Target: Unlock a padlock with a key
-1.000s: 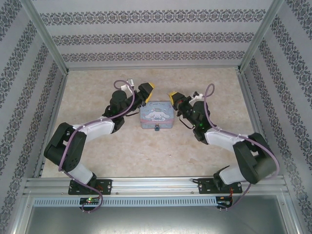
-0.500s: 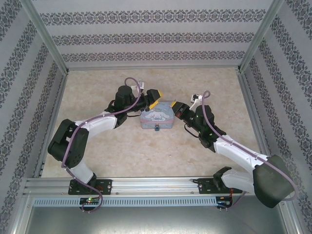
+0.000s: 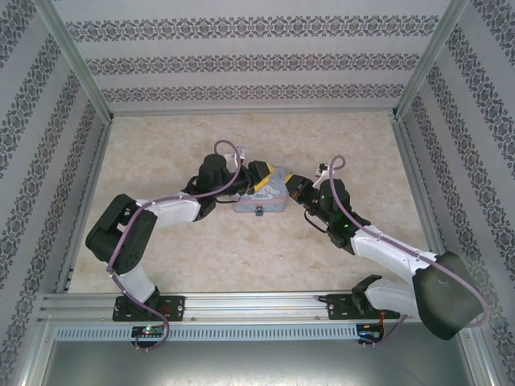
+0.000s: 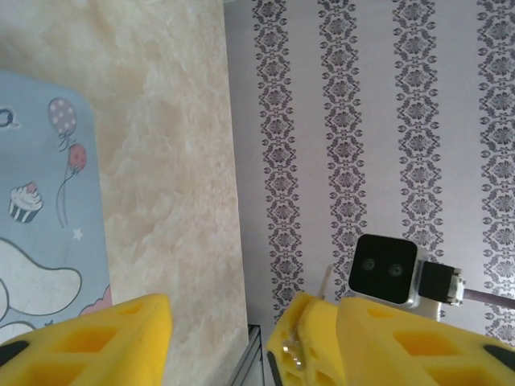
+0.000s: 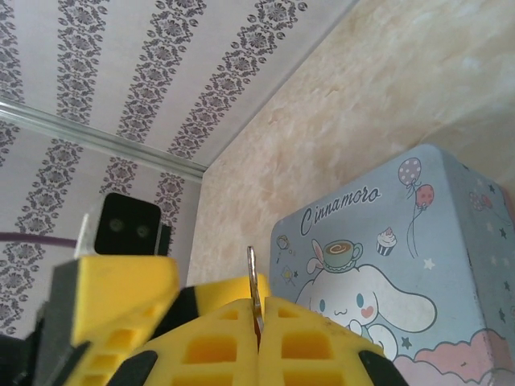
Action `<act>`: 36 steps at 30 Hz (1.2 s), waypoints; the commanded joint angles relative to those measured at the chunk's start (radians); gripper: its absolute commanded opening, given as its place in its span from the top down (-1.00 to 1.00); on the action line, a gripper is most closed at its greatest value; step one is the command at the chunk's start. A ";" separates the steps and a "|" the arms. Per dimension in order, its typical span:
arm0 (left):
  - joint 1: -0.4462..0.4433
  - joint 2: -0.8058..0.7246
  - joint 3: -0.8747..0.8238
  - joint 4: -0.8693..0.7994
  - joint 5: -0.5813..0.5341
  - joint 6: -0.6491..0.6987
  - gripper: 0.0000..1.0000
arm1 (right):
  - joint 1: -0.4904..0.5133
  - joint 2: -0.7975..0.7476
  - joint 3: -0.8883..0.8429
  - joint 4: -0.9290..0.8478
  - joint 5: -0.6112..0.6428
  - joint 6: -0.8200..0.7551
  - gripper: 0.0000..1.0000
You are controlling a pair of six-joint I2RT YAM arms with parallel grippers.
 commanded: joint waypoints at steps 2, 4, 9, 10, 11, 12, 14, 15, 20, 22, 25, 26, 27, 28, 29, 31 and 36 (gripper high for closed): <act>-0.029 0.036 -0.027 0.178 -0.082 -0.092 -0.02 | 0.014 0.024 0.003 0.060 0.026 0.088 1.00; -0.037 0.047 -0.029 0.205 -0.103 -0.112 0.02 | 0.017 0.031 0.005 0.072 0.028 0.100 1.00; -0.054 0.076 -0.026 0.271 -0.150 -0.157 0.14 | 0.025 0.048 0.015 0.084 0.034 0.119 1.00; -0.058 0.081 -0.023 0.276 -0.156 -0.163 0.16 | 0.025 0.051 0.017 0.085 0.035 0.121 1.00; -0.063 0.087 -0.021 0.283 -0.164 -0.169 0.19 | 0.027 0.055 0.018 0.090 0.038 0.124 1.00; -0.069 0.093 -0.022 0.292 -0.173 -0.175 0.21 | 0.027 0.060 0.021 0.092 0.039 0.125 1.00; -0.077 0.105 -0.021 0.313 -0.189 -0.189 0.25 | 0.029 0.068 0.025 0.097 0.038 0.128 1.00; -0.080 0.111 -0.023 0.323 -0.196 -0.195 0.28 | 0.030 0.073 0.028 0.102 0.037 0.130 1.00; -0.095 0.138 -0.017 0.357 -0.211 -0.217 0.38 | 0.031 0.094 0.029 0.119 0.042 0.141 1.00; -0.098 0.141 -0.015 0.361 -0.217 -0.220 0.43 | 0.031 0.099 0.029 0.125 0.042 0.144 1.00; -0.101 0.141 -0.020 0.365 -0.229 -0.219 0.49 | 0.031 0.103 0.026 0.127 0.047 0.145 1.00; -0.101 0.141 -0.019 0.364 -0.231 -0.218 0.52 | 0.031 0.103 0.026 0.127 0.048 0.145 1.00; -0.101 0.141 -0.021 0.364 -0.233 -0.219 0.55 | 0.031 0.103 0.025 0.128 0.049 0.145 1.00; -0.102 0.142 -0.021 0.364 -0.237 -0.219 0.57 | 0.030 0.104 0.025 0.127 0.049 0.145 1.00; -0.102 0.143 -0.020 0.364 -0.237 -0.220 0.59 | 0.030 0.105 0.024 0.126 0.051 0.146 1.00; -0.105 0.144 -0.023 0.368 -0.242 -0.222 0.61 | 0.030 0.107 0.023 0.128 0.054 0.148 1.00; -0.114 0.147 -0.021 0.377 -0.255 -0.229 0.61 | 0.029 0.117 0.023 0.132 0.061 0.157 1.00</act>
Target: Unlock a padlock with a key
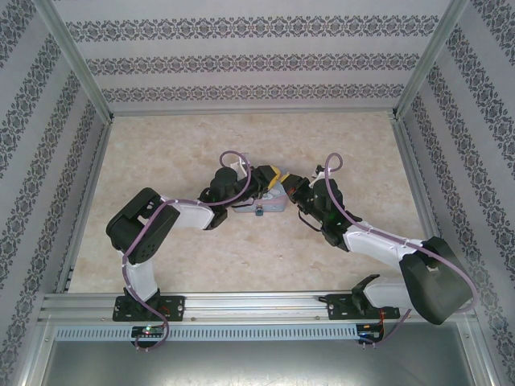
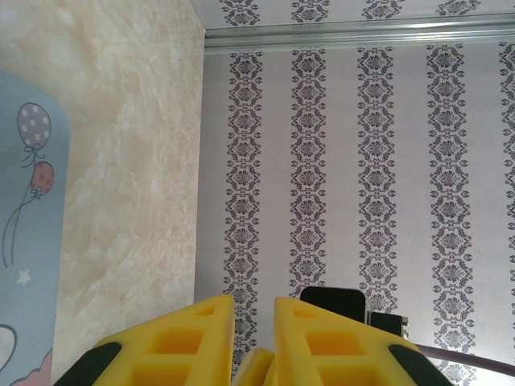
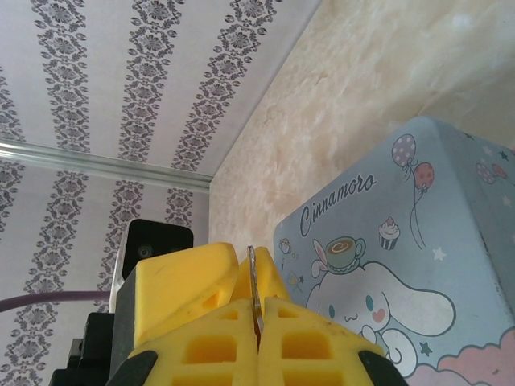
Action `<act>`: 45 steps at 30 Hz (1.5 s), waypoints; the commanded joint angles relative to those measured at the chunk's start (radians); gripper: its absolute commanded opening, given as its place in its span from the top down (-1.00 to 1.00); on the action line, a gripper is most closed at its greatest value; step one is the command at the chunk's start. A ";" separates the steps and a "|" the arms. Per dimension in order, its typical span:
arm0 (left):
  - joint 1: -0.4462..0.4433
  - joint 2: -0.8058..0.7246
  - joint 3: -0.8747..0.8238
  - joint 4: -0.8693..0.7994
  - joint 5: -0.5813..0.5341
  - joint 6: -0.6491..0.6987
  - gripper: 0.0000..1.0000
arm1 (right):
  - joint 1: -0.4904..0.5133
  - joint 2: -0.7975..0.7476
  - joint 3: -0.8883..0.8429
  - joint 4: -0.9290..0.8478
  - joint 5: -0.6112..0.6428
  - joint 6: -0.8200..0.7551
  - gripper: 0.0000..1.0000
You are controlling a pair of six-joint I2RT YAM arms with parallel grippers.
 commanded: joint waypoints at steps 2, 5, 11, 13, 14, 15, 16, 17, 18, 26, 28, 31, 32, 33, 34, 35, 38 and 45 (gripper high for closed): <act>-0.024 0.012 0.001 0.069 -0.022 -0.009 0.61 | 0.010 0.017 0.020 0.043 0.031 0.017 1.00; -0.028 0.012 -0.003 0.071 -0.028 -0.010 0.62 | 0.009 0.022 0.018 0.051 0.033 0.023 1.00; -0.032 0.011 -0.011 0.075 -0.042 -0.012 0.73 | 0.008 0.022 0.015 0.052 0.037 0.027 1.00; -0.034 0.011 -0.010 0.073 -0.047 -0.012 0.82 | 0.007 0.022 0.014 0.053 0.039 0.028 1.00; -0.035 0.011 -0.010 0.071 -0.048 -0.012 0.86 | 0.007 0.021 0.014 0.052 0.039 0.028 1.00; -0.035 0.011 -0.009 0.069 -0.050 -0.013 0.88 | 0.007 0.022 0.014 0.053 0.038 0.030 1.00; -0.037 0.011 -0.007 0.069 -0.050 -0.011 0.95 | 0.007 0.022 0.014 0.052 0.036 0.028 1.00; -0.037 0.011 -0.007 0.068 -0.053 -0.010 1.00 | 0.007 0.022 0.014 0.053 0.035 0.029 1.00; -0.039 0.011 -0.007 0.069 -0.053 -0.010 1.00 | 0.007 0.021 0.015 0.053 0.033 0.028 1.00; -0.005 -0.012 -0.005 0.027 -0.016 0.043 1.00 | -0.085 -0.108 -0.084 -0.006 -0.028 0.013 -0.05; 0.016 -0.033 0.001 -0.006 0.021 0.082 1.00 | -0.138 -0.178 -0.126 -0.051 -0.058 -0.004 -0.09; 0.052 -0.067 0.021 -0.074 0.091 0.155 1.00 | -0.212 -0.255 -0.146 -0.114 -0.140 -0.046 -0.13; 0.063 -0.074 0.033 -0.101 0.118 0.181 1.00 | -0.233 -0.263 -0.144 -0.117 -0.171 -0.059 -0.14; 0.077 -0.086 0.045 -0.132 0.145 0.207 1.00 | -0.254 -0.264 -0.136 -0.117 -0.216 -0.075 -0.14; 0.087 -0.093 0.059 -0.154 0.177 0.234 1.00 | -0.270 -0.257 -0.123 -0.112 -0.253 -0.089 -0.14; 0.098 -0.098 0.076 -0.179 0.209 0.262 1.00 | -0.277 -0.245 -0.112 -0.100 -0.282 -0.102 -0.14; 0.123 -0.107 0.129 -0.243 0.300 0.335 1.00 | -0.283 -0.183 -0.055 -0.054 -0.375 -0.140 -0.10; 0.149 -0.121 0.206 -0.333 0.401 0.448 1.00 | -0.246 -0.069 0.036 0.116 -0.460 -0.168 0.06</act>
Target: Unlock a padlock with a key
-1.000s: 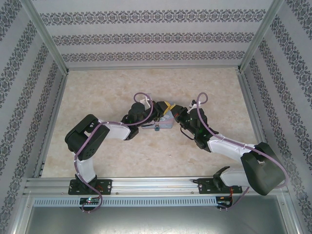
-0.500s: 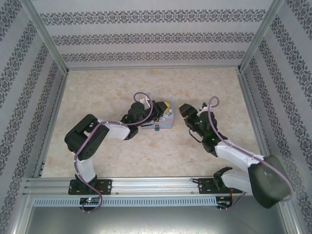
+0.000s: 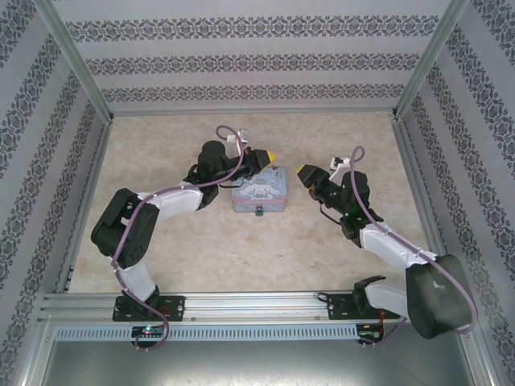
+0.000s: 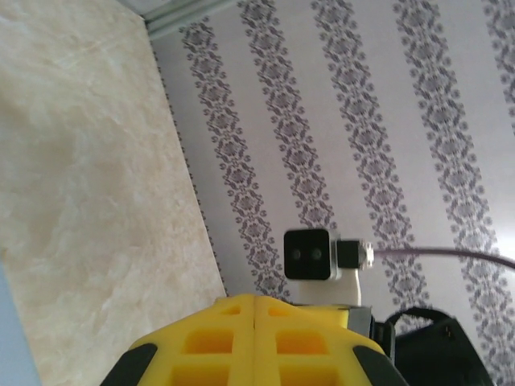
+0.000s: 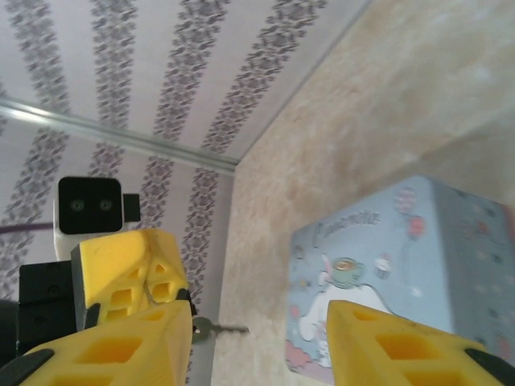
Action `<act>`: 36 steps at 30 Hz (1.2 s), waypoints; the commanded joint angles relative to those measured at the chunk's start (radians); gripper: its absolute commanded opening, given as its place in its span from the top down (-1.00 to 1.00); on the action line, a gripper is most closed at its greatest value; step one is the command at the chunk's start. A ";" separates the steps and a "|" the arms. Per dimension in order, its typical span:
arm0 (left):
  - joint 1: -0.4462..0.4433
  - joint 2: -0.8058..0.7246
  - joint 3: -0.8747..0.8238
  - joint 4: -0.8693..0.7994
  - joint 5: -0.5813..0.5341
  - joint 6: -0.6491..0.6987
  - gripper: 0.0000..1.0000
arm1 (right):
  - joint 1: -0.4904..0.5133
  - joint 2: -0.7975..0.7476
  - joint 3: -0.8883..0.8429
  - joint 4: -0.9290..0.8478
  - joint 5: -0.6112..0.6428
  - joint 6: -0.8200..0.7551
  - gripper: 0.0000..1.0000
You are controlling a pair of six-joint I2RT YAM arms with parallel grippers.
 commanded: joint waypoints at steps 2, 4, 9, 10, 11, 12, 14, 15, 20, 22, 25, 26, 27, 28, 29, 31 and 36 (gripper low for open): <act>0.016 -0.028 0.031 -0.058 0.071 0.085 1.00 | 0.035 0.040 0.058 0.164 -0.061 -0.034 0.07; 0.016 -0.022 0.028 -0.037 0.064 0.064 1.00 | 0.058 0.070 0.070 0.205 -0.053 -0.026 0.11; 0.016 -0.004 0.021 0.029 0.055 0.001 1.00 | 0.097 0.149 0.081 0.341 -0.039 0.010 0.17; 0.017 -0.004 0.019 0.038 0.054 -0.011 1.00 | 0.103 0.162 0.084 0.355 -0.033 0.012 0.18; 0.017 -0.004 0.018 0.044 0.050 -0.019 1.00 | 0.109 0.174 0.085 0.368 -0.030 0.013 0.19; 0.017 -0.005 0.016 0.047 0.046 -0.023 1.00 | 0.114 0.183 0.086 0.379 -0.026 0.014 0.21; 0.017 -0.007 0.010 0.051 0.036 -0.029 1.00 | 0.124 0.199 0.084 0.403 -0.018 0.018 0.24; 0.016 -0.008 0.006 0.055 0.031 -0.032 1.00 | 0.127 0.204 0.084 0.410 -0.016 0.021 0.25; 0.017 -0.002 -0.008 0.088 0.013 -0.060 1.00 | 0.138 0.219 0.077 0.439 -0.005 0.030 0.33; 0.016 0.002 -0.012 0.101 0.006 -0.071 1.00 | 0.139 0.223 0.072 0.446 -0.001 0.035 0.36; 0.017 0.006 -0.011 0.108 0.000 -0.079 1.00 | 0.141 0.233 0.065 0.462 0.004 0.044 0.40; 0.016 0.008 -0.012 0.110 -0.002 -0.083 1.00 | 0.142 0.237 0.063 0.470 0.006 0.047 0.42; 0.017 0.008 -0.012 0.111 -0.001 -0.084 1.00 | 0.142 0.242 0.061 0.476 0.006 0.050 0.42; 0.016 0.009 -0.012 0.112 -0.003 -0.086 1.00 | 0.144 0.248 0.061 0.483 0.004 0.054 0.42; 0.017 0.008 -0.011 0.114 -0.003 -0.088 1.00 | 0.146 0.254 0.060 0.490 0.004 0.058 0.42; 0.017 0.009 -0.010 0.115 -0.003 -0.090 1.00 | 0.147 0.269 0.060 0.511 0.007 0.067 0.43; 0.019 0.010 -0.009 0.113 -0.007 -0.087 1.00 | 0.153 0.307 0.058 0.563 0.007 0.091 0.49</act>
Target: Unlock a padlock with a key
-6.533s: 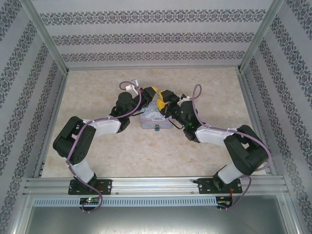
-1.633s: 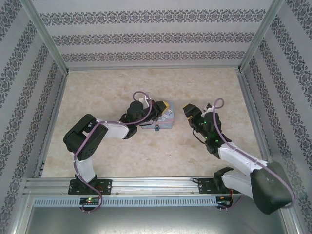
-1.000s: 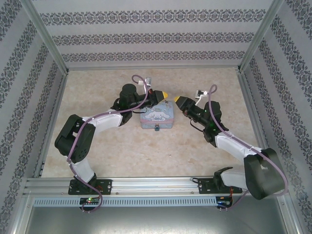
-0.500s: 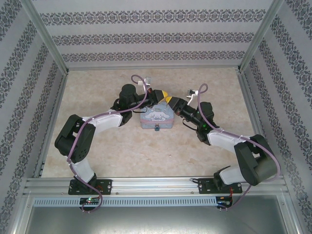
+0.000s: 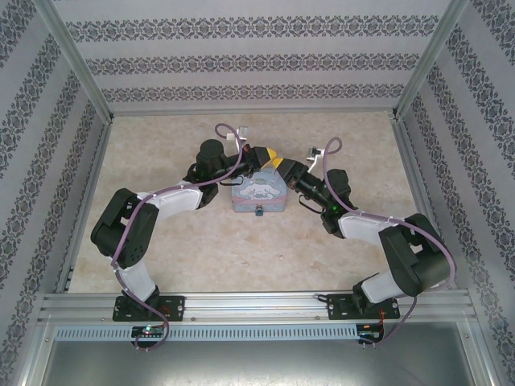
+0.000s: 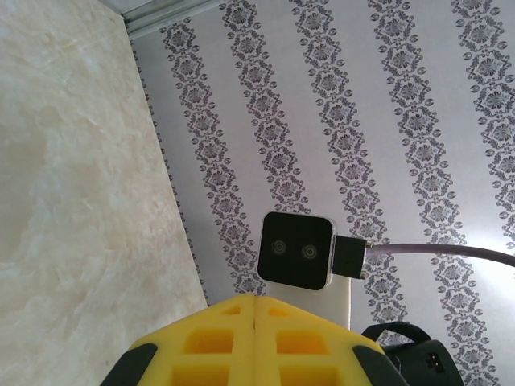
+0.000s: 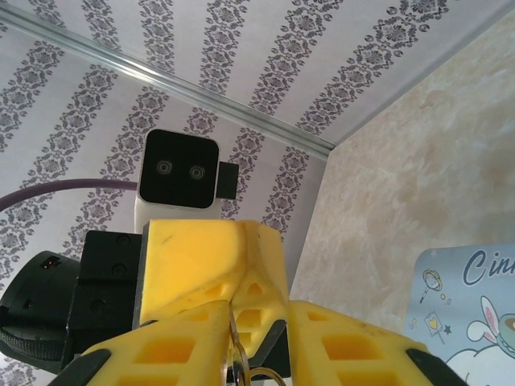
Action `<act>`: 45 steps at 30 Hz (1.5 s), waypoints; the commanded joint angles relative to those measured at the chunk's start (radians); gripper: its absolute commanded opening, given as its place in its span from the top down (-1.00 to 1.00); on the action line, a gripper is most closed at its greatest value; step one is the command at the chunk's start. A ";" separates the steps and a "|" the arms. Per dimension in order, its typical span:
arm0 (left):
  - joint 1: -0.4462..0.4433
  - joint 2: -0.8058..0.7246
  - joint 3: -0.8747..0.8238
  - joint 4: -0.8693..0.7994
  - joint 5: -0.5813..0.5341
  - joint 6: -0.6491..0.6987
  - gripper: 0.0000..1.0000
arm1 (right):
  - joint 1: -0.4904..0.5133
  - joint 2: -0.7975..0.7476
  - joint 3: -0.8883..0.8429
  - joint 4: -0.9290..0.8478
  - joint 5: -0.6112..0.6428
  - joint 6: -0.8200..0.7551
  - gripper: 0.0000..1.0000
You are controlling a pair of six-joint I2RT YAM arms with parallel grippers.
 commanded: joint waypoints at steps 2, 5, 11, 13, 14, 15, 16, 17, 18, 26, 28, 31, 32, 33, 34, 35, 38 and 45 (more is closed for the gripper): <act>0.014 0.008 -0.011 0.058 -0.009 -0.007 1.00 | 0.015 0.031 -0.001 0.100 0.014 0.023 0.49; 0.015 0.009 -0.012 0.057 -0.013 -0.004 1.00 | 0.017 0.039 -0.005 0.116 0.015 0.029 0.49; 0.022 0.012 -0.017 0.058 -0.016 -0.005 1.00 | 0.017 0.030 -0.021 0.123 0.020 0.032 0.46; 0.023 0.013 -0.019 0.059 -0.018 -0.005 1.00 | 0.018 0.026 -0.024 0.123 0.021 0.030 0.46; 0.025 0.012 -0.018 0.059 -0.018 -0.004 1.00 | 0.018 0.025 -0.025 0.123 0.020 0.030 0.46; 0.025 0.012 -0.019 0.059 -0.018 -0.006 1.00 | 0.018 0.025 -0.027 0.123 0.022 0.031 0.46; 0.024 0.012 -0.020 0.061 -0.019 -0.006 1.00 | 0.018 0.025 -0.028 0.122 0.022 0.032 0.46; 0.025 0.013 -0.020 0.061 -0.020 -0.007 1.00 | 0.018 0.025 -0.028 0.121 0.020 0.032 0.46; 0.027 0.013 -0.020 0.061 -0.020 -0.006 1.00 | 0.018 0.027 -0.028 0.121 0.021 0.032 0.46; 0.028 0.009 -0.023 0.061 -0.023 -0.006 1.00 | 0.024 0.033 -0.030 0.121 0.025 0.033 0.49; 0.028 0.009 -0.024 0.063 -0.022 -0.007 1.00 | 0.027 0.035 -0.025 0.121 0.024 0.033 0.50; 0.028 0.009 -0.024 0.064 -0.024 -0.007 1.00 | 0.035 0.042 -0.015 0.121 0.023 0.033 0.49; 0.028 0.009 -0.023 0.065 -0.024 -0.009 1.00 | 0.038 0.047 -0.011 0.121 0.023 0.035 0.48; 0.028 0.010 -0.025 0.065 -0.024 -0.009 1.00 | 0.041 0.050 -0.006 0.121 0.023 0.035 0.49; 0.027 0.010 -0.025 0.065 -0.024 -0.008 1.00 | 0.044 0.053 -0.003 0.121 0.024 0.033 0.49; 0.028 0.009 -0.026 0.065 -0.025 -0.008 1.00 | 0.046 0.056 -0.001 0.121 0.025 0.033 0.49; 0.028 0.006 -0.028 0.066 -0.025 -0.009 1.00 | 0.049 0.061 0.004 0.123 0.027 0.035 0.52; 0.027 0.005 -0.035 0.072 -0.028 -0.009 1.00 | 0.045 0.059 -0.003 0.123 0.041 0.035 0.56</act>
